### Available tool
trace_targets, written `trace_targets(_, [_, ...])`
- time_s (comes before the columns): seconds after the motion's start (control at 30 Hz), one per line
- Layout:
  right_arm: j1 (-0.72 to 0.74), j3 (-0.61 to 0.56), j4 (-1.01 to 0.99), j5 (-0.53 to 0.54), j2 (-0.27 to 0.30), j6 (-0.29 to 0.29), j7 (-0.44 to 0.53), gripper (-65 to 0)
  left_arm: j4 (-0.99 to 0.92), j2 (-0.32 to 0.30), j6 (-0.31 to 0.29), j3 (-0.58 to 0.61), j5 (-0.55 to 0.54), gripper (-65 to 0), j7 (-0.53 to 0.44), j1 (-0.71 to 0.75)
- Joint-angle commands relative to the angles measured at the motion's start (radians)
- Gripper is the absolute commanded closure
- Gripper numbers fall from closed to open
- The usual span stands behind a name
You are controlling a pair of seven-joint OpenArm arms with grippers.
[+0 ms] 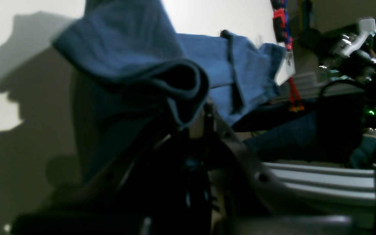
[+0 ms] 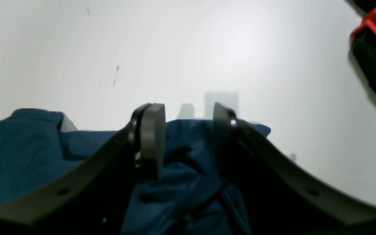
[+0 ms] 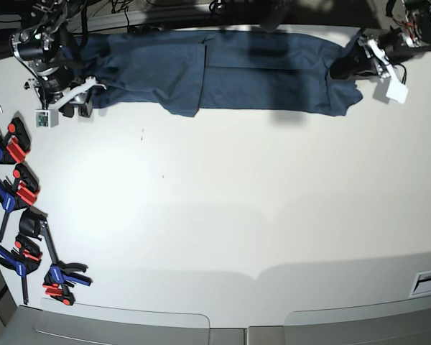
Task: Fold the T-shirt properly
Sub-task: 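Fold the shirt end inward with the left gripper toward the right gripper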
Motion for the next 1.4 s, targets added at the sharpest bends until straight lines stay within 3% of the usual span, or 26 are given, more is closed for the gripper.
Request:
trace_targets(0.0, [0.003, 0.005, 0.003, -0.007, 0.014, -0.004, 0.034, -22.6, 0.035, 0.0, -0.006, 0.007, -0.029, 0.0, -0.017, -0.003])
trace_targets(0.4, [0.003, 0.005, -0.106, -0.052, 0.08, -0.035, 0.084, -22.6, 0.061, 0.063, -0.006, 0.372, -0.027, 0.0, -0.071, -0.048])
trace_targets(0.57, [0.003, 0.005, -0.106, -0.051, 0.08, -0.035, 0.084, -22.6, 0.061, 0.104, -0.006, 0.498, 0.112, 0.0, -0.136, -0.103])
trace_targets(0.77, [0.003, 0.005, -0.106, -0.048, 0.08, -0.035, 0.083, -22.6, 0.06, 0.104, -0.006, 0.634, 0.282, 0.0, -0.246, -0.148])
trace_targets(1.0, [0.003, 0.005, -0.106, -0.048, 0.079, -0.035, 0.084, -22.6, 0.06, 0.13, -0.006, 0.681, 0.437, 0.0, -0.336, -0.161])
trace_targets(1.37, [0.003, 0.005, -0.106, -0.041, 0.077, -0.035, 0.084, -22.6, 0.06, 0.134, -0.006, 0.681, 0.44, 0.0, -0.339, -0.171])
